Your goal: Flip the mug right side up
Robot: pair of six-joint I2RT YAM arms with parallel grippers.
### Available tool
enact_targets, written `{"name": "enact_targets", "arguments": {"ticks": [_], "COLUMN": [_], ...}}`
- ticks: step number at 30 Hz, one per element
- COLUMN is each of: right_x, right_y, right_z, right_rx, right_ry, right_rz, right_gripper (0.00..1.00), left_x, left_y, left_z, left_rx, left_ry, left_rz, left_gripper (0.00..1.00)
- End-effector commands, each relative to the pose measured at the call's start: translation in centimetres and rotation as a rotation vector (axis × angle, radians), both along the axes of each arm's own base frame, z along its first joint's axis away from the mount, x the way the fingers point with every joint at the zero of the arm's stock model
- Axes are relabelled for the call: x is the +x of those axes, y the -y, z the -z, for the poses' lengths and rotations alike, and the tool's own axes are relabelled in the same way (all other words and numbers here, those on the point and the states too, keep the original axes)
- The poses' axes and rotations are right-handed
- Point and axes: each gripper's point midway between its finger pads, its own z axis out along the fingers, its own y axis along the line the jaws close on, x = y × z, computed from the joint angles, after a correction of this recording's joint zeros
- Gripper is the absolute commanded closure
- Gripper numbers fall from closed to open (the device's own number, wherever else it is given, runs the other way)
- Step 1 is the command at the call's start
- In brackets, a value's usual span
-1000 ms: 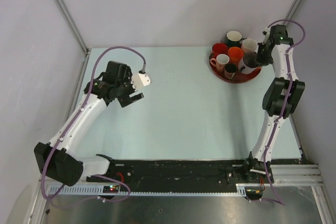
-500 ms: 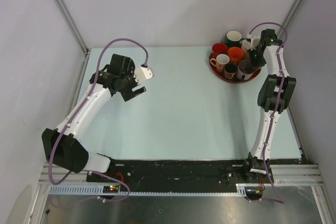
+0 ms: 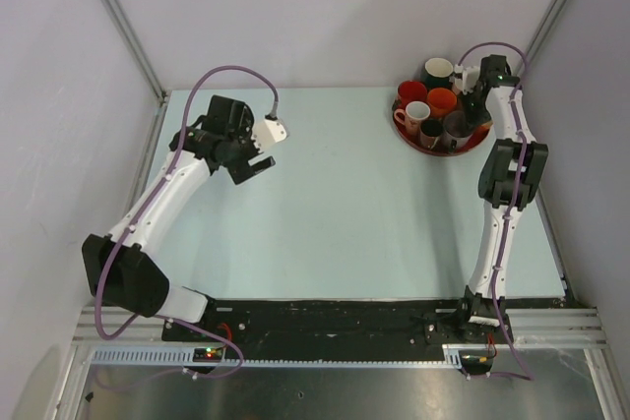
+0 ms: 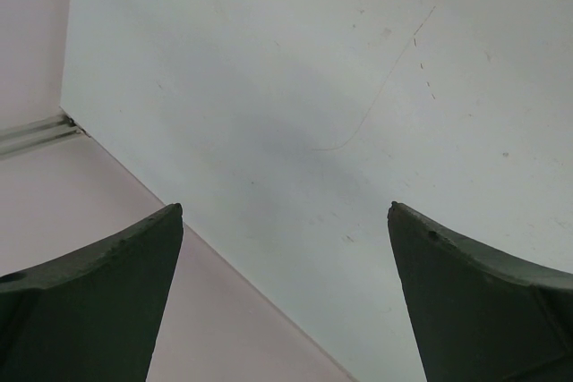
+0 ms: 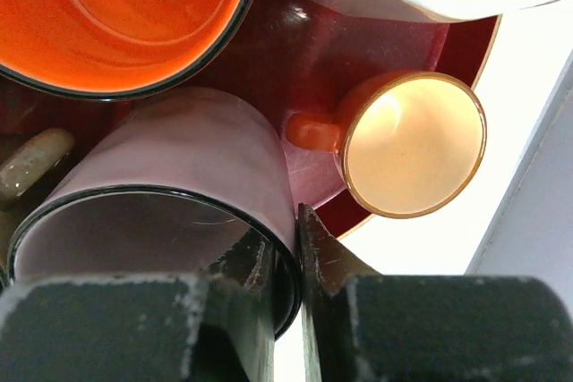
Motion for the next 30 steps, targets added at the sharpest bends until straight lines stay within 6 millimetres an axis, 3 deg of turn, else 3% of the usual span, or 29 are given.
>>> {"name": "enact_targets", "arguments": {"ticks": [1, 5, 9, 15, 18, 21, 26, 27, 28, 29, 30], "right_x": [1.2, 1.1, 1.4, 1.1, 0.4, -0.8, -4.6, -5.3, -6.6, -7.5, -9.0], "right_y": [1.3, 1.1, 1.3, 2.9, 3.2, 3.3, 1.5, 0.8, 0.0, -1.2, -2.1], "right_z": [-0.5, -1.8, -3.9, -9.3, -12.2, -16.0, -22.0, -21.8, -23.0, -22.2, -23.2], "right_rx": [-0.105, -0.132, -0.166, -0.261, -0.287, -0.282, -0.172, -0.145, -0.108, -0.077, -0.05], "right_ry": [0.036, 0.053, 0.099, 0.19, 0.239, 0.313, 0.48, 0.509, 0.562, 0.582, 0.637], "right_rz": [0.016, 0.023, 0.041, 0.114, 0.156, 0.213, 0.32, 0.335, 0.35, 0.351, 0.363], "right_gripper": [0.83, 0.62, 0.5, 0.32, 0.23, 0.16, 0.08, 0.08, 0.08, 0.08, 0.08], "left_x": [1.2, 1.1, 1.1, 0.9, 0.7, 0.5, -0.1, -0.5, -0.3, -1.0, -0.8], "left_y": [0.0, 0.0, 0.1, 0.1, -0.2, -0.9, -4.4, -4.9, -5.7, -6.4, -7.4], "left_z": [-2.3, -2.3, -2.4, -3.0, -3.7, -5.0, -7.9, -9.0, -9.3, -8.6, -9.4], "left_rx": [-0.027, -0.033, -0.041, -0.077, -0.187, -0.357, -0.535, -0.567, -0.594, -0.623, -0.659], "left_ry": [0.069, 0.067, 0.069, 0.08, 0.08, 0.09, 0.233, 0.295, 0.362, 0.41, 0.512], "left_rz": [-0.018, -0.021, -0.02, -0.051, -0.143, -0.281, -0.447, -0.458, -0.473, -0.496, -0.512], "left_gripper": [0.0, 0.0, 0.0, 0.0, 0.0, 0.0, 0.0, 0.0, 0.0, 0.0, 0.0]}}
